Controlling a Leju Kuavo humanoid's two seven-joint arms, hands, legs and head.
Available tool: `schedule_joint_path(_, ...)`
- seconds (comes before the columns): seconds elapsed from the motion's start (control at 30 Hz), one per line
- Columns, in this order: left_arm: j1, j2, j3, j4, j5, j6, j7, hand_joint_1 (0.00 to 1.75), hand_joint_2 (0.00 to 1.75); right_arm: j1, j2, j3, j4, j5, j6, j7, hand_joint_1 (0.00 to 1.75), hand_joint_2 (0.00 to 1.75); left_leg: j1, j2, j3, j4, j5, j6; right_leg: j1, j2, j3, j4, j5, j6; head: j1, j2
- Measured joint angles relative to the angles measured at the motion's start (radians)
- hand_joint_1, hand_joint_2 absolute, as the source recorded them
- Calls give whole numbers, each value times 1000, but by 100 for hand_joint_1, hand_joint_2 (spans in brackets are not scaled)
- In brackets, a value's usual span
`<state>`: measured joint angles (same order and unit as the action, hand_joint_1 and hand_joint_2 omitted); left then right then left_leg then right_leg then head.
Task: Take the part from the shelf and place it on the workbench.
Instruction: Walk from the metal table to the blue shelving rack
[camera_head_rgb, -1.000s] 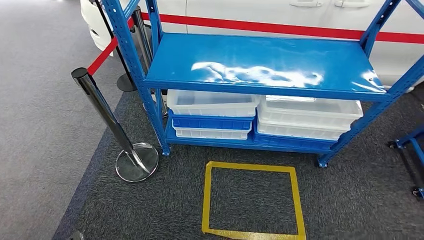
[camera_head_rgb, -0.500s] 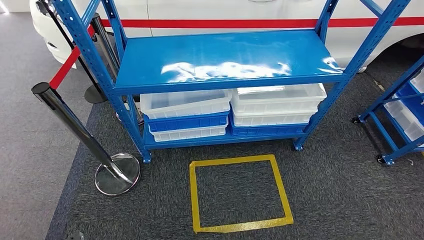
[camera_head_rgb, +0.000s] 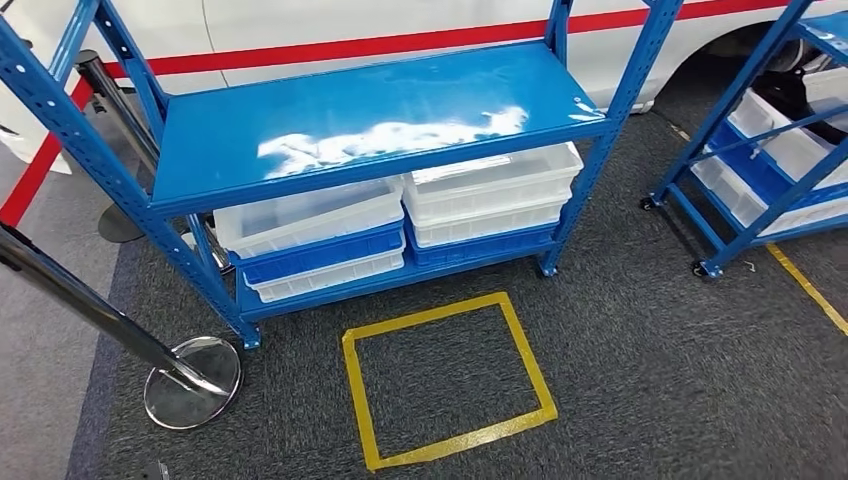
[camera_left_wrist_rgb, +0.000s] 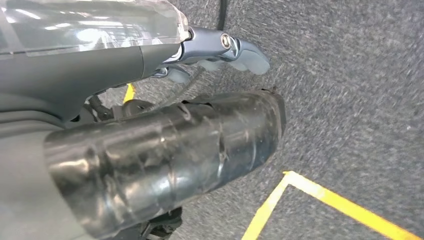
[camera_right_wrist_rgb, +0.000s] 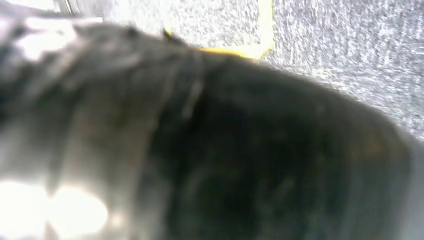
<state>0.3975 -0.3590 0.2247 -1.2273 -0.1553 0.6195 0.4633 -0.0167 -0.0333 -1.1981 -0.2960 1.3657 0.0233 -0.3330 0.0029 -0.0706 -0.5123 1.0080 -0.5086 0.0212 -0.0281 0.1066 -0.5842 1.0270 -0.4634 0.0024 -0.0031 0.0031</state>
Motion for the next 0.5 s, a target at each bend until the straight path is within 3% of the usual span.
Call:
schedule_joint_path(0.07,-1,0,0,0,0,0,0,0,0,5,0,0,0,0,0,0,0,0,-1,13,2,-9,3,8,-2,17,-6,-3,6,16,0,0)
schedule_joint_path(0.13,-2,-1,0,0,0,0,0,0,0,9,0,0,0,0,0,0,0,0,2,37,9,-24,14,22,-2,-15,-17,17,-9,25,2,0)
schedule_joint_path(0.2,0,-1,0,0,0,0,0,0,0,4,0,0,0,0,0,0,0,0,3,66,11,-34,22,31,1,-73,-59,107,-68,31,4,0)
schedule_joint_path(0.27,2,-1,0,0,0,0,0,0,0,0,-1,0,0,0,0,0,0,0,0,92,6,-33,22,33,1,-97,-116,230,-126,38,5,0)
schedule_joint_path(0.3,2,-1,0,0,0,0,0,0,0,0,-1,0,0,0,0,0,0,0,-1,104,4,-31,21,32,0,-100,-128,260,-131,40,4,0)
schedule_joint_path(0.33,1,-1,0,0,0,0,0,0,0,2,-1,0,0,0,0,0,0,0,-1,115,3,-29,19,31,-1,-103,-120,252,-118,42,4,0)
schedule_joint_path(0.43,0,-1,0,0,0,0,0,0,0,3,-2,0,0,0,0,1,0,0,-3,141,4,-19,9,19,1,-127,-13,65,-39,36,5,0)
schedule_joint_path(0.5,-2,-1,-1,0,0,0,0,0,87,2,-3,0,0,0,0,0,0,87,-8,152,5,-13,2,8,6,-136,21,1,-23,23,4,0)
